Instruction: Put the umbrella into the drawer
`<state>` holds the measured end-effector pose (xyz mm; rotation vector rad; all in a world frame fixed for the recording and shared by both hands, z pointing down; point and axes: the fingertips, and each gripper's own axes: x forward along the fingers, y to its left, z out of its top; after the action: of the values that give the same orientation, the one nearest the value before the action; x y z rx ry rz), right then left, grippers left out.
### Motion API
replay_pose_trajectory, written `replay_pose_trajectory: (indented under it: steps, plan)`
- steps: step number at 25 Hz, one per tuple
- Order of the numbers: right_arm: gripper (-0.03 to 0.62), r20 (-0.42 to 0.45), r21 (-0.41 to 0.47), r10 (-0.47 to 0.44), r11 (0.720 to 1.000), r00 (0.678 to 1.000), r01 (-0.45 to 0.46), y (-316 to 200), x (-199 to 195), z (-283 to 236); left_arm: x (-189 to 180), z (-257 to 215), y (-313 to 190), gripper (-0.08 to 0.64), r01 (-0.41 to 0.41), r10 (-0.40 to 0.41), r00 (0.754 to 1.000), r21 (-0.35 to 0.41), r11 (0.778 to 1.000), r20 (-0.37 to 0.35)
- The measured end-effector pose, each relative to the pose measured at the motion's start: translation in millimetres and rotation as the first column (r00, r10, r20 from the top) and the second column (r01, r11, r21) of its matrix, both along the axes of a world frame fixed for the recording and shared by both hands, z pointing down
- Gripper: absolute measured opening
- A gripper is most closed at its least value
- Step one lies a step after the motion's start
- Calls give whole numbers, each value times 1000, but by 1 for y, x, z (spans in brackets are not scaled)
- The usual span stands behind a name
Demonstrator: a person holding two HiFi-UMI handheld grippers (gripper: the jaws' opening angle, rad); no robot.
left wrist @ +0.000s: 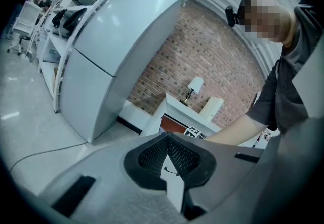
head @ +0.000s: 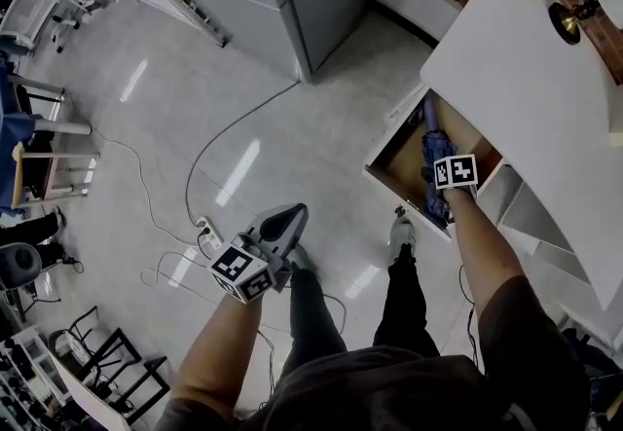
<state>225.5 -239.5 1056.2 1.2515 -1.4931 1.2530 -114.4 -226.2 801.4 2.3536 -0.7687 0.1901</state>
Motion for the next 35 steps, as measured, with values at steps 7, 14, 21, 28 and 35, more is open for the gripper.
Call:
replay_pose_trajectory:
  steps: [7,14,21,28,35]
  plan:
    - [287,-38,-14,-17,1000,999,16,6,6,23,7,14,-7,0,-8,8,1000,9,1000,-2]
    - [367,-72,54,-30,998,997,34,-4,8,9,8,17,-11,0,-5,5,1000,10,1000,8]
    - [370,-84,86,-58,994,995,65,1,3,-24,7,-9,-4,0,-11,10,1000,32,999,14]
    - [370,-61,108,-97,989,993,103,11,-11,-80,3,-60,-4,0,-5,3,1000,80,997,15]
    - [368,-16,184,-170,968,985,170,11,-37,-170,-7,-129,-4,0,15,-16,1000,150,989,7]
